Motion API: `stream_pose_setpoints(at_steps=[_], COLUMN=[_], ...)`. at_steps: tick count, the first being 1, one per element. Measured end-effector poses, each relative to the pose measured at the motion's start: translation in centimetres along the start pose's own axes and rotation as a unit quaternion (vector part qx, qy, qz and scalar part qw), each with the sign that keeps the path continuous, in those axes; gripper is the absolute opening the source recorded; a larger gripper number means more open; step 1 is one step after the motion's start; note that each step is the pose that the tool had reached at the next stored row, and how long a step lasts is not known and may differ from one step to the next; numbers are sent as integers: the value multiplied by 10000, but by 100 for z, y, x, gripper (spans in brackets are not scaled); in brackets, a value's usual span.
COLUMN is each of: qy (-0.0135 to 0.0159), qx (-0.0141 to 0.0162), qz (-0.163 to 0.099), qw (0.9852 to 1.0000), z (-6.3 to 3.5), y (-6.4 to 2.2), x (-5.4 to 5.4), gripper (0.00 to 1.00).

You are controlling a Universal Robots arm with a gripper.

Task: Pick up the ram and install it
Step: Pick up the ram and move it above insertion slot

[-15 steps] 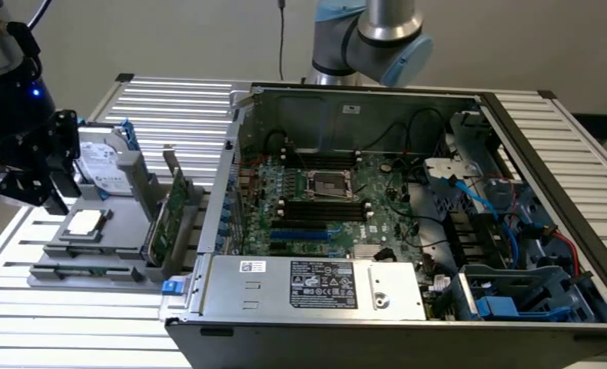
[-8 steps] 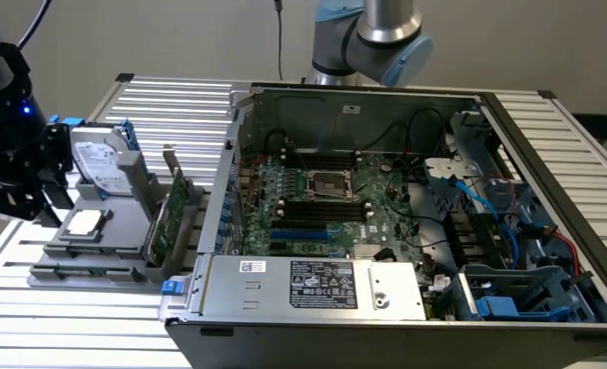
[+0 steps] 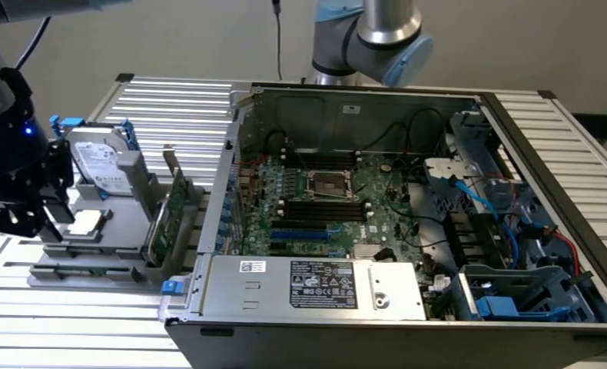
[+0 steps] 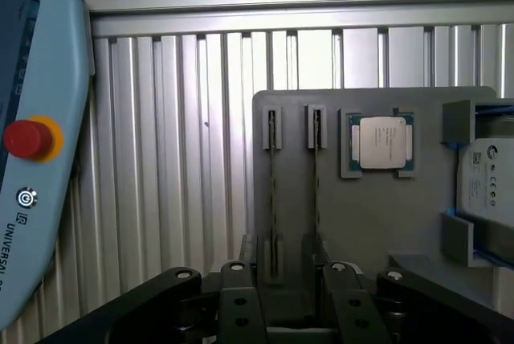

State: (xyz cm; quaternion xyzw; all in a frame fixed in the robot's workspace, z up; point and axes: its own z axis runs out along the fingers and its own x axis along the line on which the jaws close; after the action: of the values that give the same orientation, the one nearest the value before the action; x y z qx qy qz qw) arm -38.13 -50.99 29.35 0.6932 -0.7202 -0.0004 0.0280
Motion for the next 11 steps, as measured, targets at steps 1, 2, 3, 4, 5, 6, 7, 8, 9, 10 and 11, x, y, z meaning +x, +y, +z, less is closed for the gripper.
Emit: stream_pose_setpoints(at_steps=[1, 2, 3, 4, 5, 6, 7, 8, 9, 10, 11], qy=[0, -1, -1, -1, -2, -3, -3, -3, -3, -2, -2], qx=[-1, -1, 0, 0, 0, 1, 1, 2, 1, 2, 2], qz=[-3, -6, -10, -14, -18, -24, -30, -38, -47, -56, -66], qw=[10000, 10000, 10000, 10000, 10000, 10000, 10000, 10000, 10000, 10000, 10000], z=[18, 36, 55, 73, 91, 110, 129, 147, 165, 183, 201], y=[-1, -2, -3, -4, -5, -5, -6, -7, -8, -9, -10], x=[8, 14, 19, 25, 30, 34, 37, 40, 44, 48, 52], gripper=[36, 36, 36, 36, 36, 36, 36, 36, 36, 36, 36])
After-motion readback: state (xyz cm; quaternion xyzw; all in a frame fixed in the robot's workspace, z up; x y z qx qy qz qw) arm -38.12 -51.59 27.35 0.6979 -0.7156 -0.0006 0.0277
